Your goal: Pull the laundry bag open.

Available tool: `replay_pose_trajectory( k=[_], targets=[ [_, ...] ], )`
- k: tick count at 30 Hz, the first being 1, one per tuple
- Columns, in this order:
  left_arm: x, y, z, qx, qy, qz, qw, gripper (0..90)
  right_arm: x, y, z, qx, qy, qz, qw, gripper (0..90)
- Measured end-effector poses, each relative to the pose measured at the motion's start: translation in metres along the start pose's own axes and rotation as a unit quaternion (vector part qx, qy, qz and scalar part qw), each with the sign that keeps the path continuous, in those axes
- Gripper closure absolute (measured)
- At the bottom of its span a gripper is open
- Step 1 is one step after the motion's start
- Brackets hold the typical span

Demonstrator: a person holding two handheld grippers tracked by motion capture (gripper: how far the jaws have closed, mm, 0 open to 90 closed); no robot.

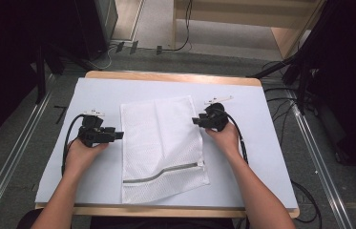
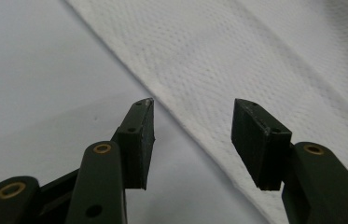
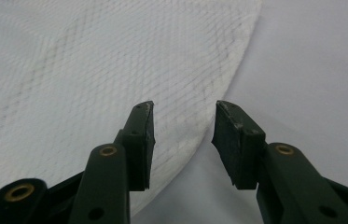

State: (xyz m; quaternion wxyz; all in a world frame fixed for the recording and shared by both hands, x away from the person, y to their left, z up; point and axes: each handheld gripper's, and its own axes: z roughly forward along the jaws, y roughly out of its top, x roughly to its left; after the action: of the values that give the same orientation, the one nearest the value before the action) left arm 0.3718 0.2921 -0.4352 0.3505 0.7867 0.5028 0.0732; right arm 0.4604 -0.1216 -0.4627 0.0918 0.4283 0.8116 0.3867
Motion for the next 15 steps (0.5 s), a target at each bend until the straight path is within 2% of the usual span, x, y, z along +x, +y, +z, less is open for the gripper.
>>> replay_pose_trajectory(
  k=[2, 6, 8, 12, 15],
  targets=[
    [0.000, -0.001, 0.005, 0.003, -0.001, -0.004, 1.0000, 49.7, -0.002, -0.001, 0.002, 0.002, 0.000, 0.004, 1.0000, 59.7],
    [-0.004, 0.000, 0.015, 0.018, 0.000, 0.002, 0.9998, 49.7, -0.001, -0.002, 0.006, 0.008, 0.004, 0.010, 0.9999, 59.7],
    [-0.007, 0.000, 0.020, 0.026, 0.001, 0.002, 0.9997, 48.7, 0.000, -0.002, 0.008, 0.011, 0.004, 0.003, 0.9999, 59.7],
    [-0.013, 0.000, 0.024, 0.021, 0.014, 0.015, 0.9996, 49.2, 0.007, -0.002, 0.014, 0.009, -0.004, -0.010, 0.9999, 61.1],
    [-0.016, -0.002, 0.026, 0.015, 0.018, 0.010, 0.9997, 54.7, 0.010, -0.002, 0.016, 0.005, -0.010, -0.014, 0.9998, 66.8]
  ],
)
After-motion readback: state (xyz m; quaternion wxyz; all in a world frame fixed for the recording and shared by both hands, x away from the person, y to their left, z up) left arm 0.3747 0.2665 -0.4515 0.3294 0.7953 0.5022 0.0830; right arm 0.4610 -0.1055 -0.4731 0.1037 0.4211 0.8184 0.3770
